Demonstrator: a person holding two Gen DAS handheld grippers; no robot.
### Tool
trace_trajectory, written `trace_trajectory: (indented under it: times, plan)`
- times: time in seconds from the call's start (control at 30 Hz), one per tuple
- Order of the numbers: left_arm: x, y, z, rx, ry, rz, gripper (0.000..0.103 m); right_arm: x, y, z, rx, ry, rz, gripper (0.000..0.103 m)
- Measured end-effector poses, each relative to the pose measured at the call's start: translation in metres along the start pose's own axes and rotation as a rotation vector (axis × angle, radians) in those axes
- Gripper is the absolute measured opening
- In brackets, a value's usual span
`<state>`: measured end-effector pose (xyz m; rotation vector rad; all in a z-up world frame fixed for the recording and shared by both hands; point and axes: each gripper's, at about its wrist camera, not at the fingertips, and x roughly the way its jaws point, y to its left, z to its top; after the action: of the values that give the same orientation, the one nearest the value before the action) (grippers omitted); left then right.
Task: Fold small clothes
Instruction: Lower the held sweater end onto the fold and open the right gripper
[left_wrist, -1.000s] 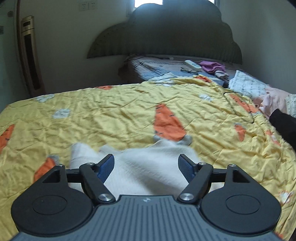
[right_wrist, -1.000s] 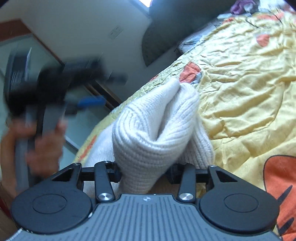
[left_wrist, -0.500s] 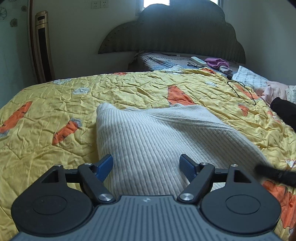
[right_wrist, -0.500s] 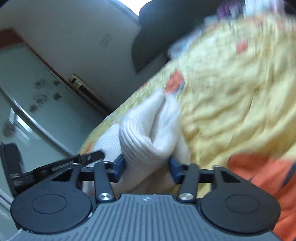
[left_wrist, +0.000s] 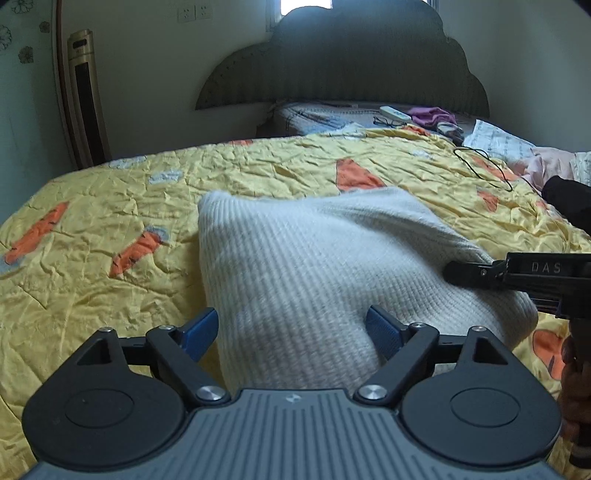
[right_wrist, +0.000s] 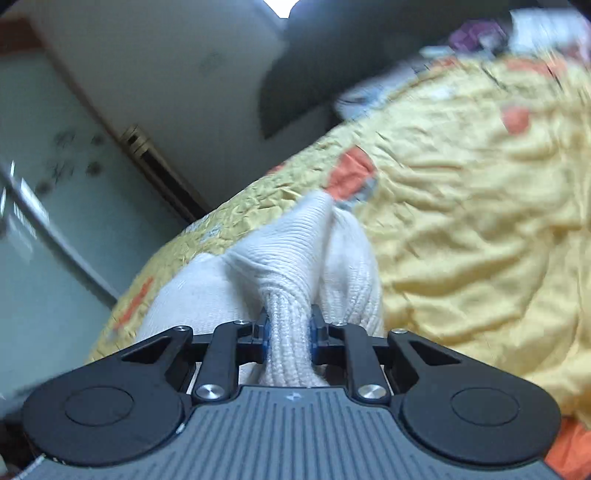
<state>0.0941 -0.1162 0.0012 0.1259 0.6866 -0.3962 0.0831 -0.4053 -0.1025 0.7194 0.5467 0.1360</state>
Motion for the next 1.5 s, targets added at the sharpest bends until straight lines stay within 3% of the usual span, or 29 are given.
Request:
trace_trajectory:
  times: [0.1,0.13,0.2,0.27,0.3,0.37,0.4,0.47,0.5,0.6,0.73,0.87,1.07,1.2,1.27,1.33,1.43,1.5]
  plan:
    - [-0.002,0.003,-0.001,-0.018,-0.005,-0.008,0.088,-0.007,0.0,-0.001,0.026,0.003,0.025,0.026]
    - [-0.004,0.004,-0.001,-0.018,-0.01,-0.012,0.088,-0.013,0.006,-0.001,0.01,-0.013,0.021,0.036]
    - [-0.007,0.005,-0.001,-0.011,-0.028,-0.017,0.088,-0.024,0.024,-0.002,-0.097,-0.065,-0.017,0.045]
    - [-0.002,0.004,-0.002,0.013,-0.014,-0.022,0.09,-0.016,0.036,-0.005,-0.218,-0.023,-0.076,0.046]
    - [0.001,0.004,-0.002,0.016,0.001,-0.027,0.09,-0.005,0.037,-0.007,-0.269,0.032,-0.095,0.051]
    - [0.0,0.01,-0.002,-0.016,0.01,-0.06,0.09,-0.008,0.037,-0.008,-0.276,0.02,-0.094,0.055]
    - [-0.005,0.015,-0.001,-0.025,-0.007,-0.077,0.091,-0.013,0.039,-0.005,-0.276,0.019,-0.085,0.061]
    - [-0.013,0.028,0.002,-0.039,-0.044,-0.081,0.091,-0.021,0.041,0.002,-0.29,-0.01,-0.067,0.085]
    - [-0.014,0.036,0.005,-0.055,-0.05,-0.078,0.091,-0.022,0.04,0.006,-0.302,-0.028,-0.067,0.103]
    - [-0.008,0.064,0.009,-0.158,-0.04,-0.116,0.091,-0.014,0.032,0.017,-0.3,0.007,-0.097,0.102]
    - [0.021,0.097,0.006,-0.352,0.052,-0.289,0.096,0.017,0.012,0.022,-0.222,0.151,0.005,0.097]
    - [0.054,0.11,-0.001,-0.493,0.153,-0.484,0.097,0.044,-0.008,0.026,-0.109,0.254,0.166,0.092]
    - [0.099,0.123,-0.008,-0.639,0.225,-0.645,0.103,0.073,-0.014,0.042,-0.083,0.356,0.354,0.094]
    - [0.105,0.115,0.0,-0.56,0.207,-0.641,0.102,0.089,-0.001,0.045,-0.108,0.378,0.36,0.094]
    - [0.1,0.106,0.002,-0.498,0.183,-0.587,0.094,0.09,0.007,0.042,-0.106,0.368,0.344,0.092]
    - [0.091,0.106,0.003,-0.459,0.153,-0.562,0.08,0.085,0.009,0.039,-0.065,0.342,0.359,0.089]
    - [0.082,0.111,0.008,-0.442,0.126,-0.544,0.076,0.078,0.012,0.041,-0.004,0.297,0.39,0.078]
    - [0.079,0.113,0.014,-0.419,0.107,-0.518,0.075,0.077,0.021,0.041,-0.017,0.275,0.386,0.077]
